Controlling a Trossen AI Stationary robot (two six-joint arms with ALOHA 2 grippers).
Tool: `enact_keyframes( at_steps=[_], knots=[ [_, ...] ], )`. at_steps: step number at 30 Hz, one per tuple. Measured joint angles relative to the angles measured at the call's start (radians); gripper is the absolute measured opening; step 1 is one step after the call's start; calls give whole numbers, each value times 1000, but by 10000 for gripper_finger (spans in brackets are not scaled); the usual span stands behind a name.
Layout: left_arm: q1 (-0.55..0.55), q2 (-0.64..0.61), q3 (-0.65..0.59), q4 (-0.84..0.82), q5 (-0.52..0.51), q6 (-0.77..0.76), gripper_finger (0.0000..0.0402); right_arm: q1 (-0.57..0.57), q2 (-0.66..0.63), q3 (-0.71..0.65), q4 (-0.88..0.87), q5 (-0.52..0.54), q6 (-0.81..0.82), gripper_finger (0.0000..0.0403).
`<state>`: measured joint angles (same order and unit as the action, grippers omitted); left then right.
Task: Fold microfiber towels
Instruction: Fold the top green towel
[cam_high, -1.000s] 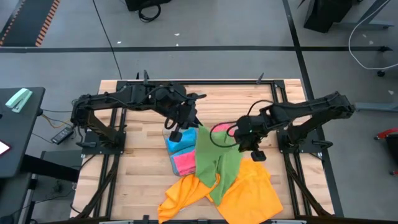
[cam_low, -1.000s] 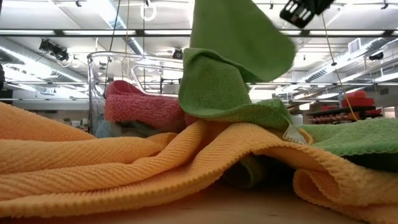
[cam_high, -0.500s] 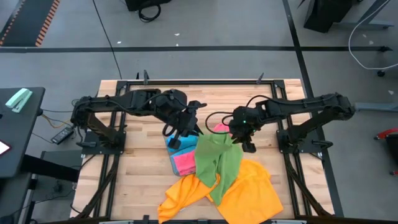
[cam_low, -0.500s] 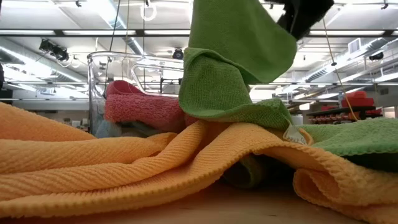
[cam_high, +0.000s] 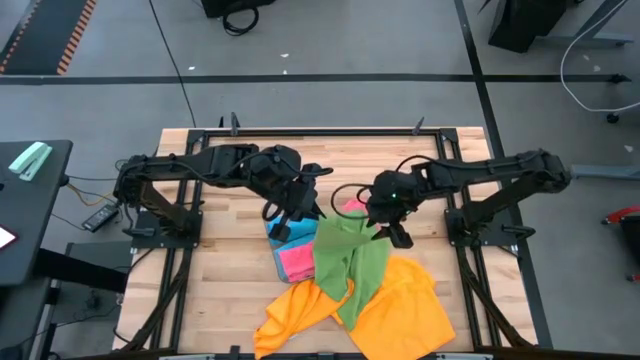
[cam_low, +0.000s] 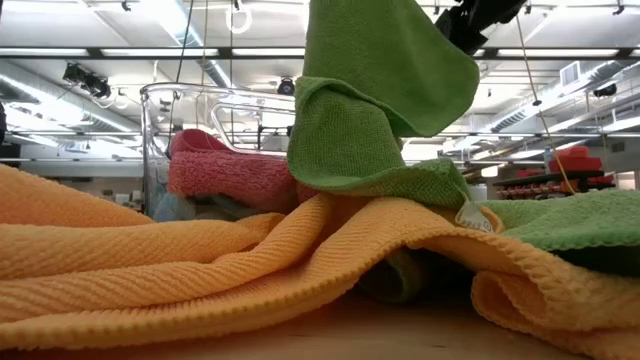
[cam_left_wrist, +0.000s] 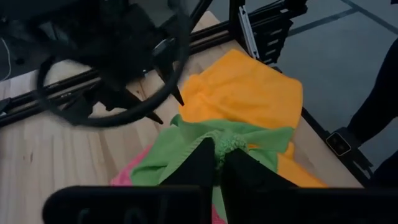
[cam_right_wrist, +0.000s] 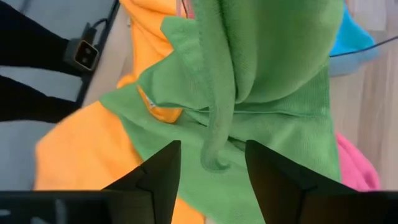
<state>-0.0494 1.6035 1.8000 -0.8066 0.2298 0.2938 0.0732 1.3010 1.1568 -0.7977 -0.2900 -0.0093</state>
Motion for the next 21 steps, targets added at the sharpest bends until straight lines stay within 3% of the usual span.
enact_keyframes(
  at_steps=[4,13,21],
  knots=[
    [0,0,0,0,0,-2,34,42,0,-33,53,87,-14,181],
    [0,0,0,0,0,-3,11,45,0,-164,202,95,64,156],
    [9,0,0,0,-1,-3,33,68,0,-220,232,90,86,50]
  ],
)
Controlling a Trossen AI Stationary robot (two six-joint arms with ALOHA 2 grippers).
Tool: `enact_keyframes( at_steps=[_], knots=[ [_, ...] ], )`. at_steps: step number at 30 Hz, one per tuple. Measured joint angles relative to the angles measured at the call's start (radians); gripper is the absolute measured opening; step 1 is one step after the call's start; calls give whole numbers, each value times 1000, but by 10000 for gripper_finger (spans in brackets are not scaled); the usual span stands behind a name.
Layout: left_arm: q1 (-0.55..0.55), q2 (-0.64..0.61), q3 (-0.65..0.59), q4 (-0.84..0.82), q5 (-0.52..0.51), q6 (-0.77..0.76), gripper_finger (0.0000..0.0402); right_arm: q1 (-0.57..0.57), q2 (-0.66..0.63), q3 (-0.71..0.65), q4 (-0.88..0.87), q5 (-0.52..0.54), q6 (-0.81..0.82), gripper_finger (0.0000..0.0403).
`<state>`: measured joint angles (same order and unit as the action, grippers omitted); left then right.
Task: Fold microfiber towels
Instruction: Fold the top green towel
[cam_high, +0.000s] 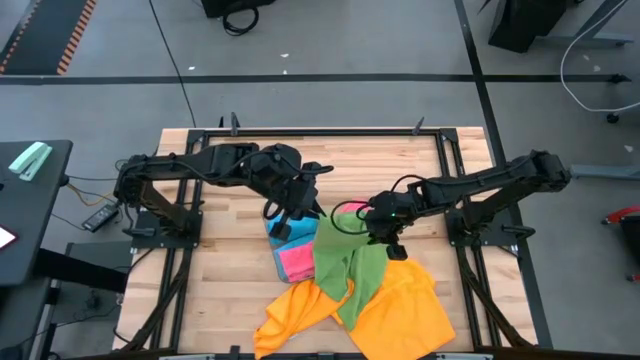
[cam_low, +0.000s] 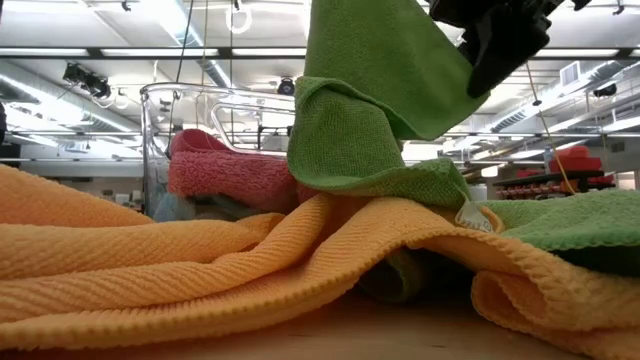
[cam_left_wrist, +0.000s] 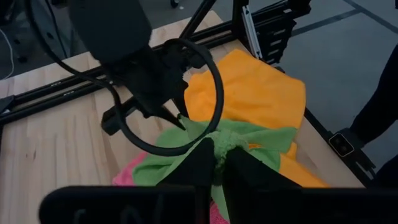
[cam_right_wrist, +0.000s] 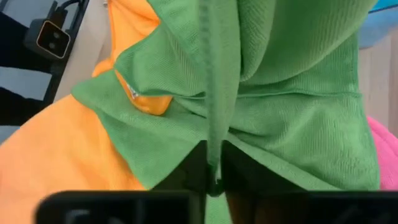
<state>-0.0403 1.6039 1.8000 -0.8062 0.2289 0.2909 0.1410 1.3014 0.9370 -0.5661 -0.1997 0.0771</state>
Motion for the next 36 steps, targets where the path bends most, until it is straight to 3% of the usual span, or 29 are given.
enact_keyframes(
  at_steps=[4,11,17,22,26,32,36],
  knots=[
    [11,0,0,0,0,0,13,4,0,-1,19,0,18,9],
    [11,0,0,0,0,3,25,4,-10,30,-61,-2,19,6],
    [11,0,0,12,-9,4,25,-1,-42,205,-283,0,-17,5],
    [12,1,-1,147,-11,9,9,-1,-40,375,-503,2,-50,4],
    [40,1,-1,274,-43,3,22,-21,-40,522,-699,49,-67,4],
    [97,20,-2,313,-47,3,18,-94,-40,731,-957,116,-99,3],
    [141,40,-2,389,-41,34,9,-158,-50,819,-999,207,-202,3]
  ],
)
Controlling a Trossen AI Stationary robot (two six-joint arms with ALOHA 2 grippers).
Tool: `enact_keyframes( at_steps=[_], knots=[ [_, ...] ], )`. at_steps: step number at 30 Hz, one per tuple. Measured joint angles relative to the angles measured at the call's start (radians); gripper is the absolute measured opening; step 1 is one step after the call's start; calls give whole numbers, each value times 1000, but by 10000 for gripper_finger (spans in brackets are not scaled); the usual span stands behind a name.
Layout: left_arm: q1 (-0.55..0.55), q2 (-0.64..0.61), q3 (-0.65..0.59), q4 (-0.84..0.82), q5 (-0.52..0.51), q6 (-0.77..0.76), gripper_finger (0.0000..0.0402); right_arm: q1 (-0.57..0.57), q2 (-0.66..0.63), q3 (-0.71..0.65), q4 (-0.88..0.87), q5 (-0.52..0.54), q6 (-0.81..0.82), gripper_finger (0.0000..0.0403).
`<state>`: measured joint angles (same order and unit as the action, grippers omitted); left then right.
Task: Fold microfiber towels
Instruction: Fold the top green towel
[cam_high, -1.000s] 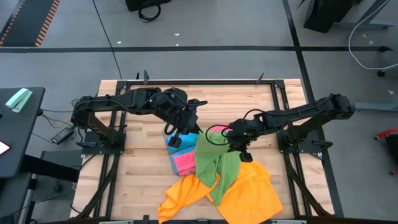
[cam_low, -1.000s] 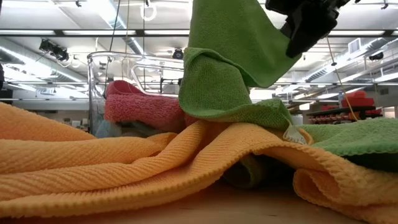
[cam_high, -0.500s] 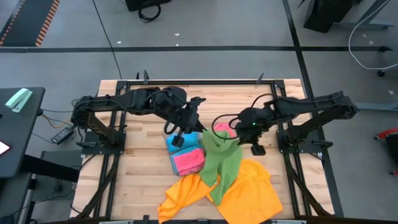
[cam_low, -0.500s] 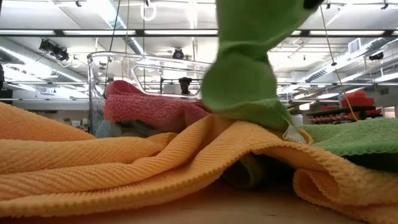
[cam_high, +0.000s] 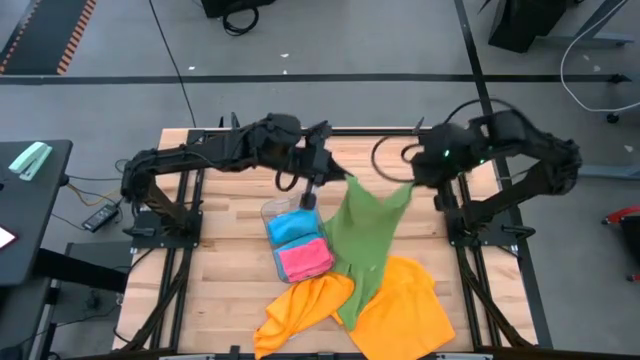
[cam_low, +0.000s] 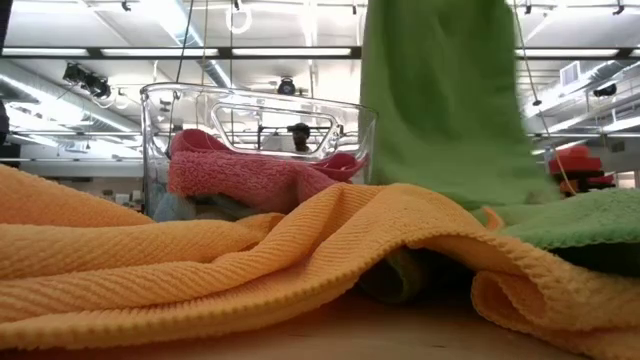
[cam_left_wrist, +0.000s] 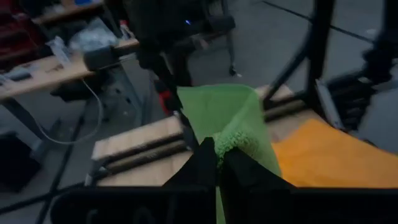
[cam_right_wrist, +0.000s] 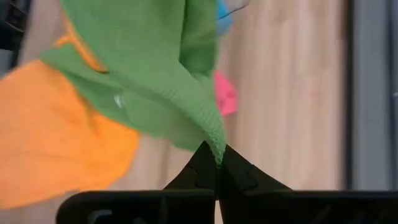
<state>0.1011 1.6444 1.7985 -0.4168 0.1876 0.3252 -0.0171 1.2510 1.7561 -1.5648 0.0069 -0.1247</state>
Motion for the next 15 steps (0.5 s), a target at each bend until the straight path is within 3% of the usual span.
enact_keyframes(
  at_steps=[5,9,15],
  knots=[
    [103,27,0,84,23,1,23,-154,-8,57,-7,135,-204,3],
    [183,40,2,105,24,47,11,-298,-8,71,-3,226,-389,3],
    [237,47,41,234,-34,181,24,-448,-9,71,4,318,-484,3]
  ],
)
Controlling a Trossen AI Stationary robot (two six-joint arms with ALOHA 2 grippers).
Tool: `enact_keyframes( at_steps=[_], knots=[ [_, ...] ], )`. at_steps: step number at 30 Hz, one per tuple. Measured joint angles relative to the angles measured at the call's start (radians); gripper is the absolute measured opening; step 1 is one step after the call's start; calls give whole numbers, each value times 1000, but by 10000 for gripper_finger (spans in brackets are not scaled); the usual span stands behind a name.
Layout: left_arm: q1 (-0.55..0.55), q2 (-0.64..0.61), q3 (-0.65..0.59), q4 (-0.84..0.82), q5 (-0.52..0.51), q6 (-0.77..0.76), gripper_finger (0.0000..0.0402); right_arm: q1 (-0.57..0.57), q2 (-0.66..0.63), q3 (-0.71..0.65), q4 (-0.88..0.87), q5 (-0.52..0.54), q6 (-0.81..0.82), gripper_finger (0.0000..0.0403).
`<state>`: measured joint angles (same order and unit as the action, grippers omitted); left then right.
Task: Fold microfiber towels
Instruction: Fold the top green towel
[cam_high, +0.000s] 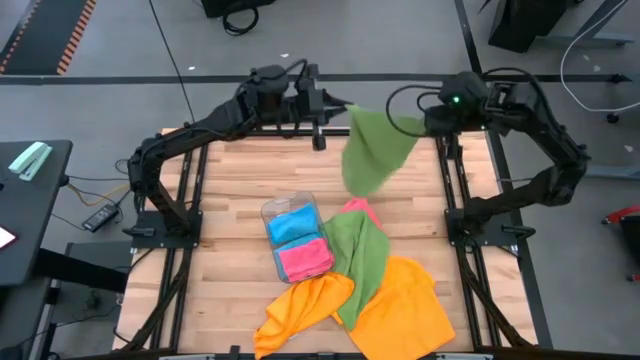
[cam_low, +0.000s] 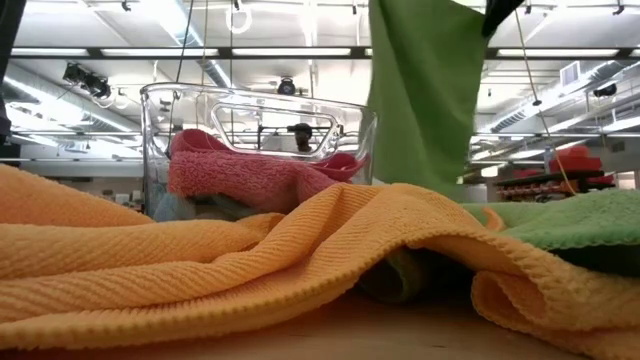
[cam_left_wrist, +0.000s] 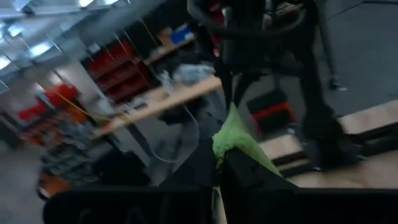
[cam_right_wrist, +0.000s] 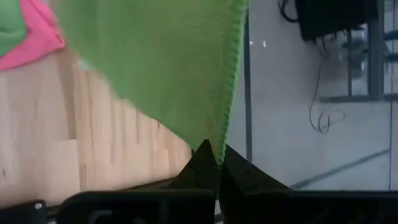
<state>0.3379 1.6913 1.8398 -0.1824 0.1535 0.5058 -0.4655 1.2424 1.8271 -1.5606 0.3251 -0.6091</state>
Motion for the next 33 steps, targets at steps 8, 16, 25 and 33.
enact_keyframes(
  at_steps=[8,16,25,33],
  knots=[
    [-23,14,7,-158,4,-16,9,-5,-3,-9,-10,-196,81,3],
    [-134,18,6,-443,8,-77,31,147,-1,-167,-10,-405,231,3],
    [-267,86,6,-557,12,-239,12,388,0,-454,105,-508,406,4],
    [-360,165,6,-567,64,-397,34,517,0,-521,138,-517,511,5]
  ],
)
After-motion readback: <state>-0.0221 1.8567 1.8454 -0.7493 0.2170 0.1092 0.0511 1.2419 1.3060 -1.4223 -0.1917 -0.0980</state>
